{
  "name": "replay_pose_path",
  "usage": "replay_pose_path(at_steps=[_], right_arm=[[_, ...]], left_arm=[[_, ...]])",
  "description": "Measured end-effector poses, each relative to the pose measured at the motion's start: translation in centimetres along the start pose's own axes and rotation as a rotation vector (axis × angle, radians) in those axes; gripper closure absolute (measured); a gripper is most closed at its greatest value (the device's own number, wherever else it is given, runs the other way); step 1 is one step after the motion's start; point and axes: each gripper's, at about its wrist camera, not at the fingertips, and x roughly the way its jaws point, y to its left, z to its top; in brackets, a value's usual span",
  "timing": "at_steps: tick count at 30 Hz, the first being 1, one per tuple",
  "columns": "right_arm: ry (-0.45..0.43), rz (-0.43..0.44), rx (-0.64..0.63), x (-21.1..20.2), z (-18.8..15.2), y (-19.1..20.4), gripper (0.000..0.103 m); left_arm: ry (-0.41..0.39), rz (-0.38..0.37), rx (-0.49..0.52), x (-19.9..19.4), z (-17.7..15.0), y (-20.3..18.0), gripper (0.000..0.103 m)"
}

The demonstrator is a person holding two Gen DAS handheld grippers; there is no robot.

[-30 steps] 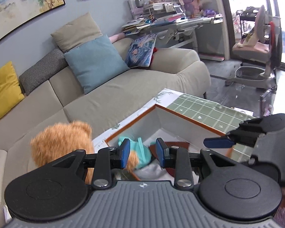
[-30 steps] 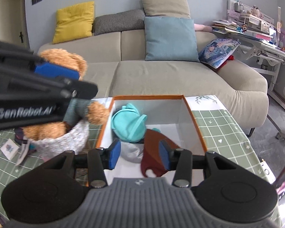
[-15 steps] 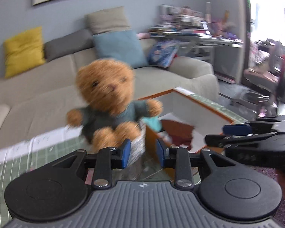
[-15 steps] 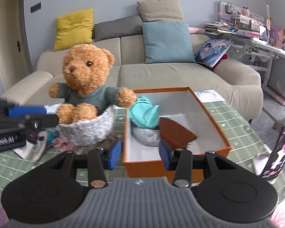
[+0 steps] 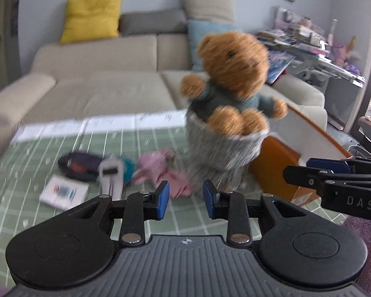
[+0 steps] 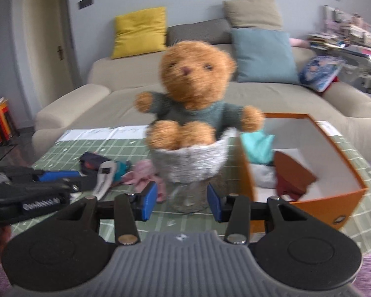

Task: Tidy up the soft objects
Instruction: 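Move both grippers back over the remaining soft items on the mat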

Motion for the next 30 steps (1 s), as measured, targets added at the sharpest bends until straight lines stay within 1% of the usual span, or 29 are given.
replay_pose_path(at_steps=[2,5,9,11,12,13,19,24,26,30], right_arm=[[0.021,0.022,-0.033,0.9,-0.2,1.3,0.053],[0.053,0.036,-0.095,2.3,-0.5,2.9,0.053],[0.101,0.060,-0.118,4.8,-0.7,4.2,0.053],[0.111,0.071,-0.129,6.2,-0.7,4.7,0.053],[0.116,0.078,-0.133,6.9,-0.6,4.9,0.053],[0.118,0.083,-0.141,7.5,-0.6,5.2,0.053],[0.139,0.099,-0.213,12.0,-0.9,6.9,0.053],[0.192,0.105,-0.268,16.3,-1.1,7.9,0.054],[0.201,0.095,-0.287,17.6,-1.3,8.1,0.055],[0.209,0.071,-0.322,20.2,-1.8,8.8,0.057]], left_arm=[[0.028,0.007,-0.046,0.3,-0.4,1.2,0.066],[0.046,0.035,-0.093,0.8,-0.7,2.8,0.066],[0.053,0.054,-0.138,1.6,-0.7,4.6,0.066],[0.061,0.068,-0.148,2.5,-0.7,5.5,0.061],[0.066,0.075,-0.148,2.9,-0.7,5.8,0.054],[0.071,0.081,-0.141,3.5,-0.7,6.1,0.053],[0.110,0.130,-0.098,7.1,-0.5,7.7,0.053],[0.130,0.180,-0.009,10.3,-0.5,8.7,0.053],[0.143,0.186,0.016,11.5,-0.9,9.1,0.053],[0.162,0.168,-0.003,13.3,-1.7,9.8,0.053]])
